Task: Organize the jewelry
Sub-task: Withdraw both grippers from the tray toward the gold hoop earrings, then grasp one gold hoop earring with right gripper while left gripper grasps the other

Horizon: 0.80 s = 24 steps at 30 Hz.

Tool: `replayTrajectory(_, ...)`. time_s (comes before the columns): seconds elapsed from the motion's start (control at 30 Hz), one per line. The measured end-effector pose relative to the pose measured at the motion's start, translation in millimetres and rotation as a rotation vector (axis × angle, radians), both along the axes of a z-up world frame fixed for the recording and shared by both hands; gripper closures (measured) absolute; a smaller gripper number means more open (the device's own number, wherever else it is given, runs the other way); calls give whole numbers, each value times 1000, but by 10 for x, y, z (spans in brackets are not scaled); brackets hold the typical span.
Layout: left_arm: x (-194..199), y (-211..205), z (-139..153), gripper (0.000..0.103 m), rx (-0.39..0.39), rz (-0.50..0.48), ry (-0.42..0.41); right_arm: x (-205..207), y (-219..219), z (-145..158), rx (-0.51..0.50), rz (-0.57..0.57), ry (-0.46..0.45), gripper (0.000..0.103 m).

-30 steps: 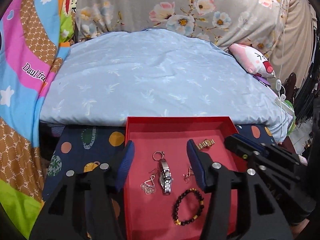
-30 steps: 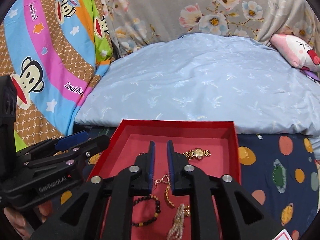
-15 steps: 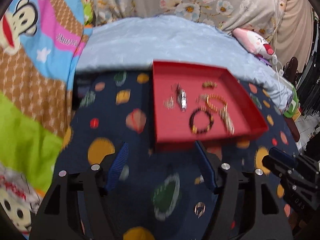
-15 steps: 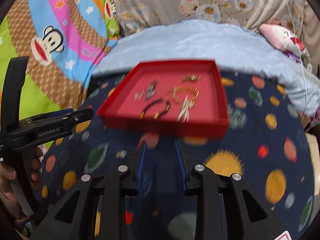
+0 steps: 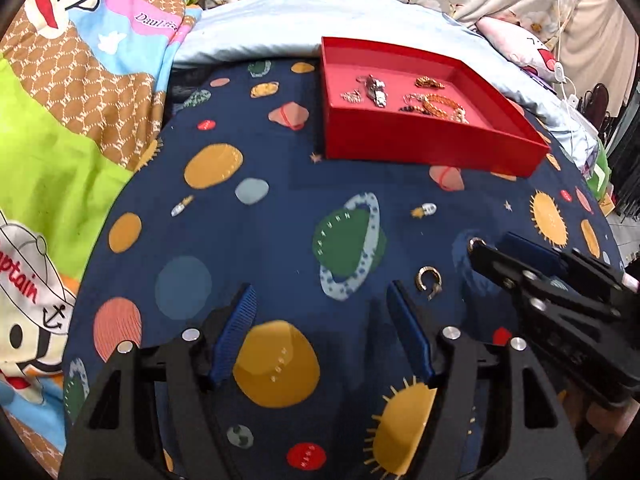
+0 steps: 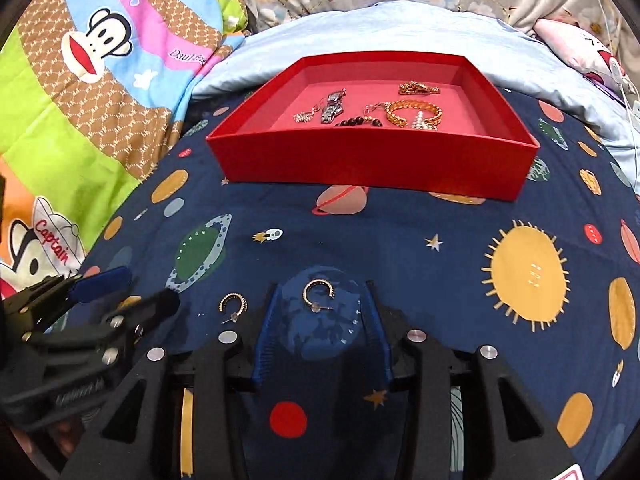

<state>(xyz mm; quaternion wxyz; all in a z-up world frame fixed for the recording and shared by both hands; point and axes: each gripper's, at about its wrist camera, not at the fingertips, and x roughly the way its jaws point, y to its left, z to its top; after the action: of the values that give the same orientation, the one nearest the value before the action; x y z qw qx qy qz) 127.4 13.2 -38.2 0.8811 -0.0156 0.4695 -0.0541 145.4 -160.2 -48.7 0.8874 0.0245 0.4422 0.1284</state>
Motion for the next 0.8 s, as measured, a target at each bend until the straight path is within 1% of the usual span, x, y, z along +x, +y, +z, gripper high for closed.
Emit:
replayTrajectory(0.13,-15,-19,-11,38,-6,-14,3,37,62,-14,-27,4,-8,63)
replayTrajectory(0.2,-23,-34,-11,38,-10,-20,3,57,93,-13,-52,6,-15,69)
replayTrajectory(0.33,-20,-59,-15,38,-24,-25,9,57,97,-23,-85,2,-22,87)
replayTrajectory(0.57,-27,-165,-13,38,-44,-56,14,-34,-34,-5,-47,-28,-17,87)
replayTrajectory(0.8,8,-357,-66,38,-66,-97,19,-228,-261,145,3,-87,-34,87)
